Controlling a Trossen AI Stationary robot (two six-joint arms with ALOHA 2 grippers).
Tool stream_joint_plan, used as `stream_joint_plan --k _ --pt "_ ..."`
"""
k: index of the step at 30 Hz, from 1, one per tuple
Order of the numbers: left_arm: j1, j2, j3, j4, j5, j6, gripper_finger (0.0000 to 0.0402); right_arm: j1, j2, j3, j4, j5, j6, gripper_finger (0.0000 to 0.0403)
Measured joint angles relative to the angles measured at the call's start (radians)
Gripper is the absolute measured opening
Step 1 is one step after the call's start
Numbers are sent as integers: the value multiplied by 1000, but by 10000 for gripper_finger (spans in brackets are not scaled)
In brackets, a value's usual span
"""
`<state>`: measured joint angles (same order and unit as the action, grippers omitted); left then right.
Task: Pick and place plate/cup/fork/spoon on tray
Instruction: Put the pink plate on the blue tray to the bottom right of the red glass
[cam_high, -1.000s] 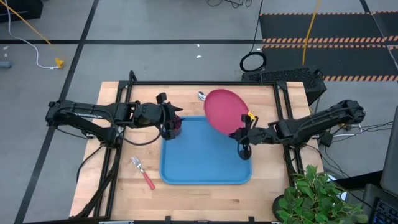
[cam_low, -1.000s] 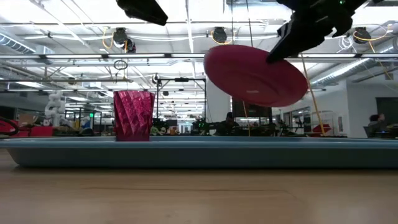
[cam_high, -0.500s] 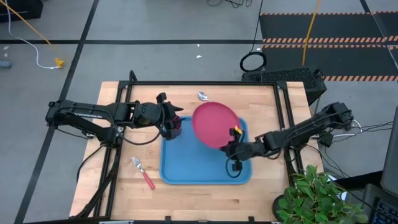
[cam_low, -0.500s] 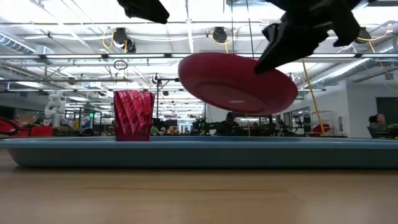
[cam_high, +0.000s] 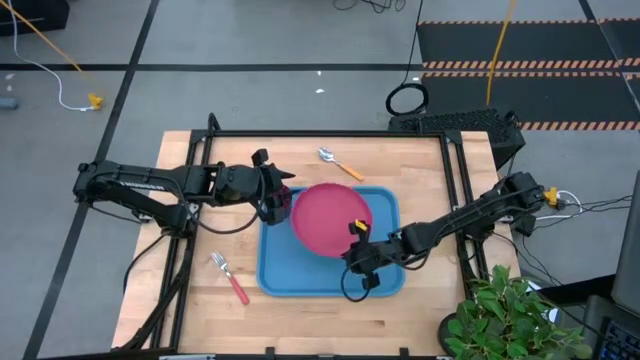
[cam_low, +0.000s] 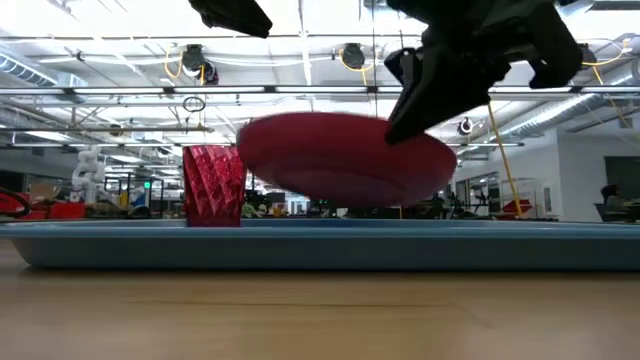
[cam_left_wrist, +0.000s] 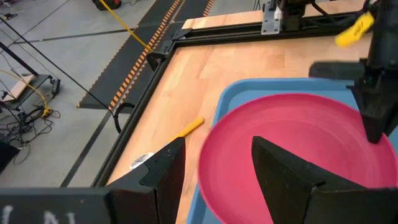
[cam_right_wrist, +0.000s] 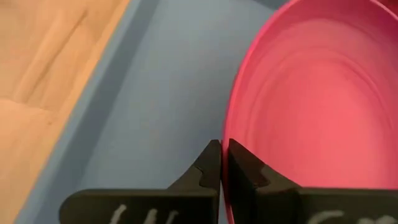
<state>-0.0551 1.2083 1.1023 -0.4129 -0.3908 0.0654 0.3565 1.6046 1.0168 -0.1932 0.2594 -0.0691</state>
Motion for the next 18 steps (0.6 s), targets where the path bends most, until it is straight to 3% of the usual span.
stream_joint_plan --k 11,18 --pt "0 10 0 4 0 -23 186 0 82 4 62 -107 -21 0" --pt "0 26 0 2 0 -24 186 0 97 4 70 -107 4 0"
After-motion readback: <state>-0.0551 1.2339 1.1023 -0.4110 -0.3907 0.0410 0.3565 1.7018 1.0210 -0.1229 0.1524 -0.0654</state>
